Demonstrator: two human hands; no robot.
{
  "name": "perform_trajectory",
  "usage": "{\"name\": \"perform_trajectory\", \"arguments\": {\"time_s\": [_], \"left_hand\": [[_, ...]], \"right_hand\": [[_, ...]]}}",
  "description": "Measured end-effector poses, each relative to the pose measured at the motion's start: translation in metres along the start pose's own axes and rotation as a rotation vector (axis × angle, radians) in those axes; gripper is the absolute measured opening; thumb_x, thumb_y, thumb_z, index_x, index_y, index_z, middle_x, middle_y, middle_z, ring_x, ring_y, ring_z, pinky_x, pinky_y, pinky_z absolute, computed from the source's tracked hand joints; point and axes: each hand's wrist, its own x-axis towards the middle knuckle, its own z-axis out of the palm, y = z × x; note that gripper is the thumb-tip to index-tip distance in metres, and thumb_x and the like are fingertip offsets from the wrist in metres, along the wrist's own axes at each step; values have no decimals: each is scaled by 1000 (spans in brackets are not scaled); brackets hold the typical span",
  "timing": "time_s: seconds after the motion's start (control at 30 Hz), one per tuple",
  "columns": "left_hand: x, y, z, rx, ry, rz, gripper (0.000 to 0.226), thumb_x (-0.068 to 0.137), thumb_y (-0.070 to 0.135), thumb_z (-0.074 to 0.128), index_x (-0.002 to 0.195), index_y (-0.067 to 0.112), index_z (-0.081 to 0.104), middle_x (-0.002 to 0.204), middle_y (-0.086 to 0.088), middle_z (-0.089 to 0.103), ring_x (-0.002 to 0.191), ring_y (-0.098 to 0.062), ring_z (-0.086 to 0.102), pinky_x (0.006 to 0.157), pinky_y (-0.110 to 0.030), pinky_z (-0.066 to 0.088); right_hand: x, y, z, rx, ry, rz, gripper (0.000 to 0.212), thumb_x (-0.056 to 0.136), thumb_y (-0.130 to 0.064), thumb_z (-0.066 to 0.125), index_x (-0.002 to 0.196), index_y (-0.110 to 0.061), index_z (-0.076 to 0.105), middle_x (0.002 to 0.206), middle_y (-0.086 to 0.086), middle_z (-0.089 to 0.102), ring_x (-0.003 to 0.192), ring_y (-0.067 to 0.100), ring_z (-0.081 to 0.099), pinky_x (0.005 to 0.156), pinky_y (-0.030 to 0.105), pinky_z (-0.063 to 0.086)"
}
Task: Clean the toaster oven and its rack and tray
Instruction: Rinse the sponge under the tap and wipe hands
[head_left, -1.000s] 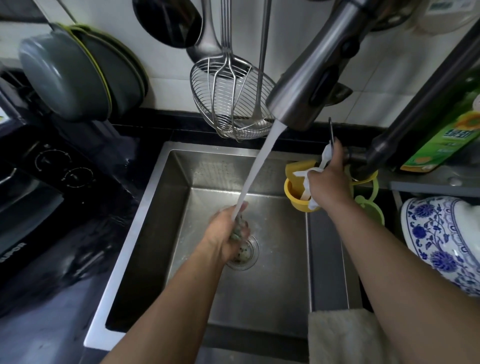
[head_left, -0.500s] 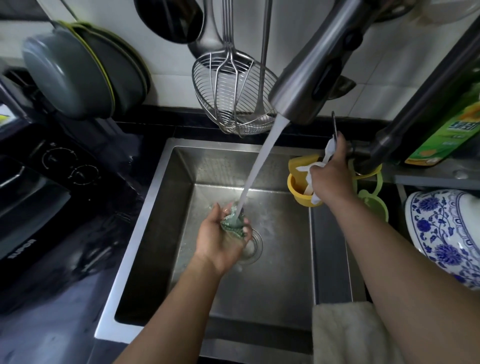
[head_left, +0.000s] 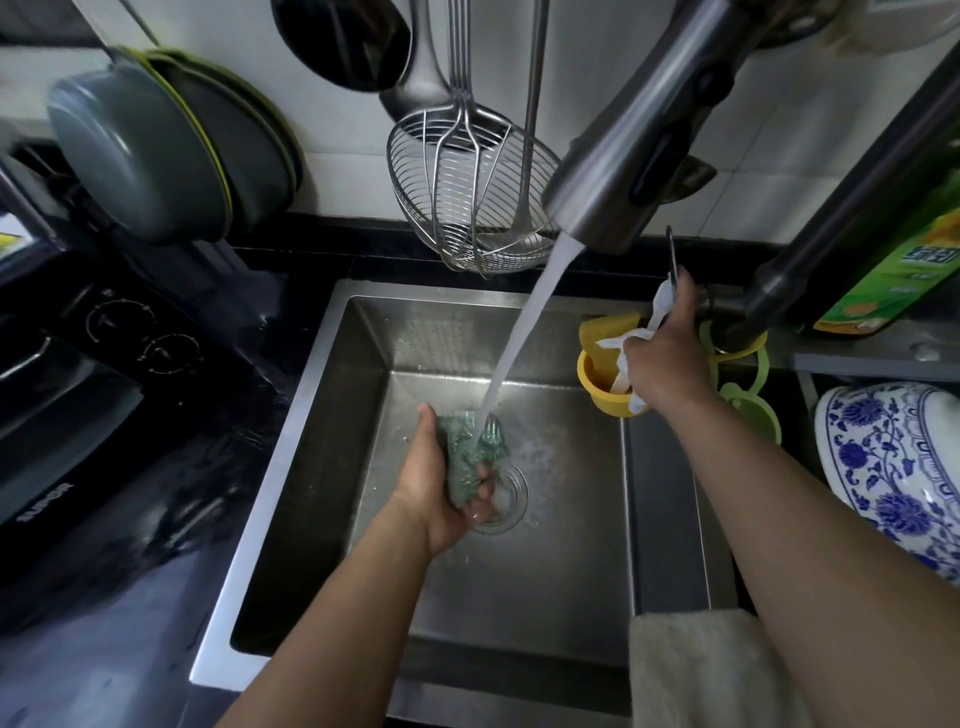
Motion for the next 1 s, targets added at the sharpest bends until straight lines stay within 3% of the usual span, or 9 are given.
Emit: {"name": "perform_trajectory", "arguments": {"time_s": [0.1, 0.23, 0.37, 0.43, 0.53, 0.7, 0.83, 0.9, 1.0], "left_hand": [[-1, 6, 2, -141, -17, -96, 79, 96, 77, 35, 87, 11, 77, 79, -8, 66, 66, -19, 55, 63, -29, 42], [-13, 4, 7, -295, -57, -20, 20, 96, 11, 58, 111, 7, 70, 107, -19, 72, 93, -29, 70, 71, -33, 61], [-17, -5, 2, -442, -7, 98, 51, 91, -23, 36, 119, 6, 67, 121, -33, 63, 104, -45, 72, 79, -44, 64], [-19, -9, -3, -480, -5, 99, 44, 88, -14, 32, 107, 6, 66, 113, -29, 66, 92, -39, 71, 68, -39, 65], [-17, -9, -7, -489, 27, 76, 18, 81, 18, 44, 88, 13, 60, 85, -16, 63, 66, -26, 56, 64, -29, 46], [-9, -7, -14, -418, 15, 21, 49, 88, 60, 59, 99, 12, 62, 80, -11, 59, 65, -24, 53, 65, -32, 42], [-2, -3, -4, -271, 31, 41, 30, 82, 42, 73, 70, 19, 58, 73, -4, 59, 63, -19, 54, 67, -32, 43], [1, 0, 3, -253, 12, 49, 20, 85, 38, 64, 77, 22, 57, 76, -2, 65, 67, -19, 56, 72, -33, 41], [10, 5, 9, -249, -6, 24, 35, 95, 42, 47, 79, 16, 66, 92, -6, 66, 87, -25, 60, 87, -41, 43]], "right_hand": [[1, 1, 1, 3, -5, 9, 88, 98, -4, 49, 155, -46, -4, 158, 2, 33, 80, 17, 47, 49, 24, 36], [2, 1, 2, -2, -6, 14, 89, 98, -3, 49, 154, -48, -3, 159, 1, 32, 79, 17, 49, 50, 25, 37], [1, -1, 3, -25, 18, 19, 88, 97, -5, 49, 154, -48, -2, 146, 13, 44, 78, 19, 50, 63, 30, 42], [0, -2, 3, -31, 16, 24, 87, 97, -6, 49, 153, -49, -2, 146, 13, 44, 71, 15, 48, 56, 27, 38], [0, -1, 1, -32, 8, 23, 88, 97, -5, 49, 153, -49, -2, 144, 14, 46, 67, 9, 47, 51, 24, 36], [-2, -3, -1, -43, 6, 36, 87, 97, -6, 49, 154, -48, -2, 141, 15, 48, 65, 10, 47, 49, 25, 34], [0, -4, 1, -41, 14, 64, 88, 97, -6, 50, 153, -51, -2, 145, 14, 44, 64, 9, 45, 47, 25, 33], [0, -3, 1, -37, 9, 63, 89, 97, -5, 50, 152, -52, -2, 145, 14, 44, 66, 10, 46, 47, 24, 34], [1, -2, -1, -38, -7, 52, 91, 96, -5, 51, 151, -53, -3, 143, 15, 45, 72, 16, 51, 49, 25, 36]]}}
